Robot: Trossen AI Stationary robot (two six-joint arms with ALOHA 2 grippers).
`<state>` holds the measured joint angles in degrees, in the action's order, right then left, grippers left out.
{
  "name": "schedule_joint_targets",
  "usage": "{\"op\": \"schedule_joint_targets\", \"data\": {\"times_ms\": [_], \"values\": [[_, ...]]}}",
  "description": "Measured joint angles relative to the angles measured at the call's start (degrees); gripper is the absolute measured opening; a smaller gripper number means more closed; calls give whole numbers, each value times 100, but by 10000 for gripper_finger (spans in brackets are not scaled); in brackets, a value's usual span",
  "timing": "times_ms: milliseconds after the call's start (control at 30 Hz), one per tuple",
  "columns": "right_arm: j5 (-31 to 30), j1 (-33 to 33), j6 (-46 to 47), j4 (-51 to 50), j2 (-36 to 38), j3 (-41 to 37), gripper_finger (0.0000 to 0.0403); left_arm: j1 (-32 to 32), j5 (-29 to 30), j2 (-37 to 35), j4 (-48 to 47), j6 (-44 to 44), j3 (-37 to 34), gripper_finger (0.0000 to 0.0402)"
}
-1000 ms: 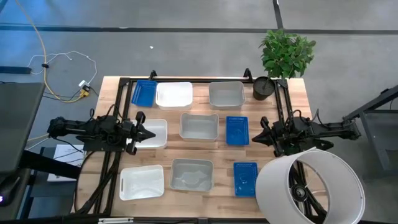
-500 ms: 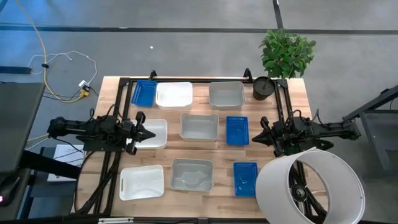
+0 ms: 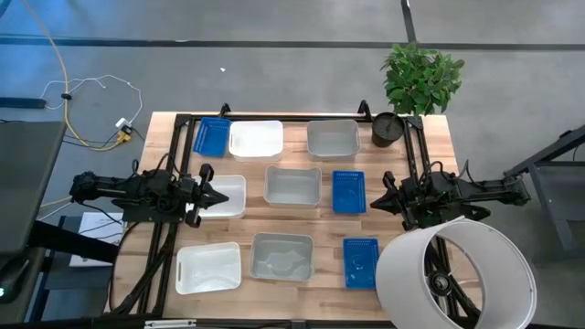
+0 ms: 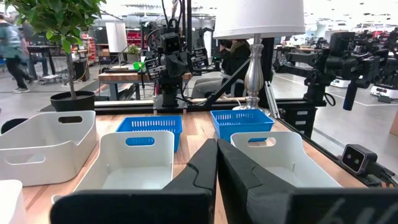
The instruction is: Stack baskets by color
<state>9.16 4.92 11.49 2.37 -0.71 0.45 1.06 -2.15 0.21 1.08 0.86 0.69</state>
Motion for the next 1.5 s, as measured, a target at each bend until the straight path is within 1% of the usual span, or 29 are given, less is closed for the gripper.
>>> {"op": "schedule_joint_targets", "data": {"times_ms": [667,800,1067,1133,1200,1400,1467,1500], "values": [[-3,-2,1,-1,2,2,0,0,0,0,0,-2,0,0],[-294,-10,1,-2,0,2,0,-1,2,0,0,-1,0,0],[-307,-10,20,55,0,2,0,-1,1,-1,-1,-1,0,0],[-313,-10,389,357,-2,0,0,-1,2,-2,-1,0,0,0],[-453,-10,676,989,-2,2,0,-2,2,-1,-1,-2,0,0],[-1467,-10,755,3361,0,0,0,-2,1,-2,-2,-2,0,0],[-1844,-11,603,3887,0,5,0,0,2,-2,0,-2,0,0],[-2035,-10,442,3966,2,34,0,-1,1,0,0,-2,0,0]]}}
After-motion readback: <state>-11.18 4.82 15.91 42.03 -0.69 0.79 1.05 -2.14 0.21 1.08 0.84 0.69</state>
